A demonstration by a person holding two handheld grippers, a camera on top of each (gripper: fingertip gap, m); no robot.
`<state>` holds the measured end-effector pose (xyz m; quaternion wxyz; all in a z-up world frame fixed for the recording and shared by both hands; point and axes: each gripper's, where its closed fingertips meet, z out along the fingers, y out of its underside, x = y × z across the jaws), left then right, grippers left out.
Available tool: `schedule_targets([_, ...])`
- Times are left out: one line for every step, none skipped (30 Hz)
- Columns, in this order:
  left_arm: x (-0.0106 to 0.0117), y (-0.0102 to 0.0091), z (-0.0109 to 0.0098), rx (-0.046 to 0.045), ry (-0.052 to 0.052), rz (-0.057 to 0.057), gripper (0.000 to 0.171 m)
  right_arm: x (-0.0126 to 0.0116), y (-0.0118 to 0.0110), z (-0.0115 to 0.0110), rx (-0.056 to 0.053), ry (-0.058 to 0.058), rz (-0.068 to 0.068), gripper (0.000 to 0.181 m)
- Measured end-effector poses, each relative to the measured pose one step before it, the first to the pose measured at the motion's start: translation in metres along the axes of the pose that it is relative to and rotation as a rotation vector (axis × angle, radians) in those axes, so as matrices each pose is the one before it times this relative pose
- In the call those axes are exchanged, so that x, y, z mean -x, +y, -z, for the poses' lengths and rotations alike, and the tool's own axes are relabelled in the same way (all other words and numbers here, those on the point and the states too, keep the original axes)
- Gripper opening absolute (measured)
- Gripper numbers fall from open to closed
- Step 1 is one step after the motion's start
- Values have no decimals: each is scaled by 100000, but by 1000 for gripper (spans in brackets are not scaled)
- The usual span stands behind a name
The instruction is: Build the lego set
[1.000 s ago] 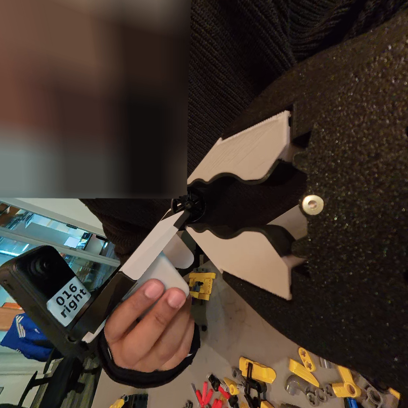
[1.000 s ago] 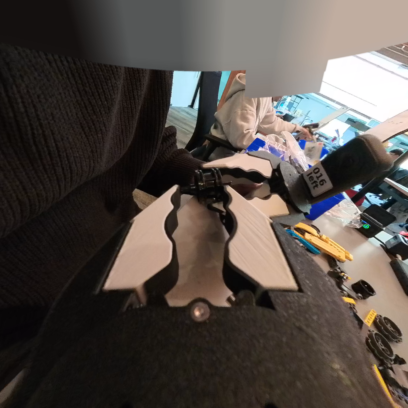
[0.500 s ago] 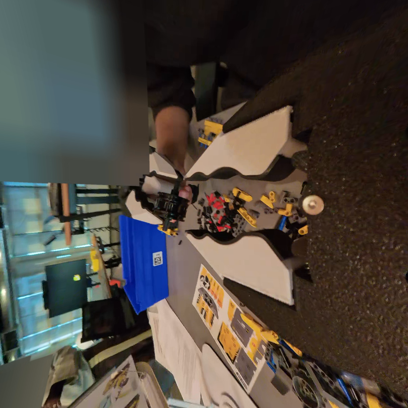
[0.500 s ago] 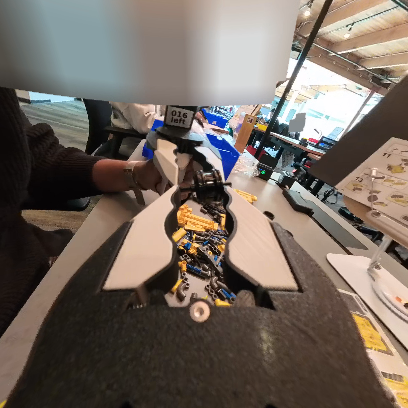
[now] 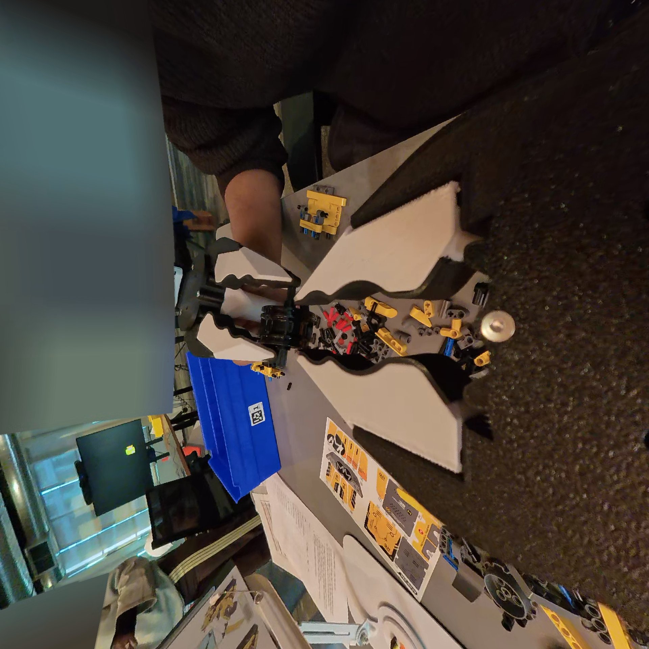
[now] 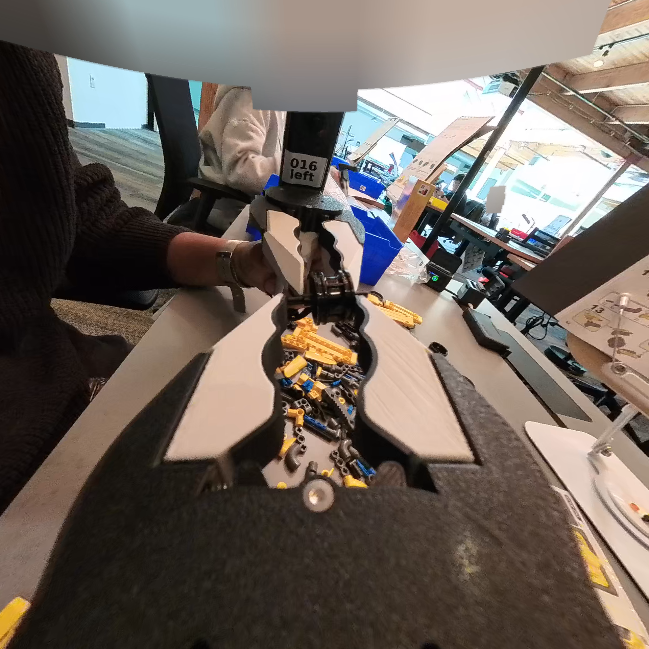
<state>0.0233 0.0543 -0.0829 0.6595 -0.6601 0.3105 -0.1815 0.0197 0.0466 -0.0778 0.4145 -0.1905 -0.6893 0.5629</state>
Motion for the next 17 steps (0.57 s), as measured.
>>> schedule_targets([-25, 10, -6, 179, 11, 45, 23, 31, -21, -5, -52, -246, -234, 37])
schedule_targets([-44, -29, -19, -135, -19, -136, 23, 33, -47, 10, -246, -194, -415, 37])
schedule_targets([-55, 5, -18, 102, 132, -104, 22, 49, -65, 14, -383, -342, -369, 37])
schedule_targets([16, 161, -91, 1136, -555, -447, 20, 71, -83, 1, -490, -410, -440, 37])
schedule_targets([-67, 428, -259, 2647, -548, -1594, 19, 103, -105, -50, -419, -505, -774, 37])
schedule_targets([3, 410, -251, 2459, -1073, -826, 20, 105, -17, -58, 2, -54, 539, 36])
schedule_targets([68, -89, -11, -600, -920, -424, 19, 22, 20, 11, 214, 896, 2720, 36])
schedule_targets([60, -146, 22, -432, -599, -259, 19, -38, -43, 23, 406, 962, 2123, 36])
schedule_targets([8, -52, -1, -66, -257, -406, 19, -17, -51, -2, 588, 255, 560, 36])
schedule_targets([-28, -27, -3, -157, -89, -432, 19, 29, -22, 18, 514, -99, 358, 36])
schedule_targets([12, 10, -18, 218, -339, -533, 19, 7, 19, 19, 431, 97, 684, 36])
schedule_targets([44, -14, 12, 84, -825, -1180, 19, -13, 21, 6, 254, 338, 660, 36])
schedule_targets([9, -66, 33, -95, -819, -1690, 19, 6, -18, -4, -72, 230, 408, 36])
schedule_targets([2, -135, 51, -378, -937, -1811, 19, 21, -65, 5, -180, 149, 332, 36])
schedule_targets([-12, -140, 34, -436, -889, -1744, 19, 18, -86, 27, -99, 77, 503, 36])
schedule_targets([-13, -137, 13, -443, -885, -1687, 19, 28, -75, 28, -15, 35, 783, 36])
schedule_targets([-27, -127, 6, -486, -927, -1808, 19, 46, -40, 46, 107, -19, 1073, 36])
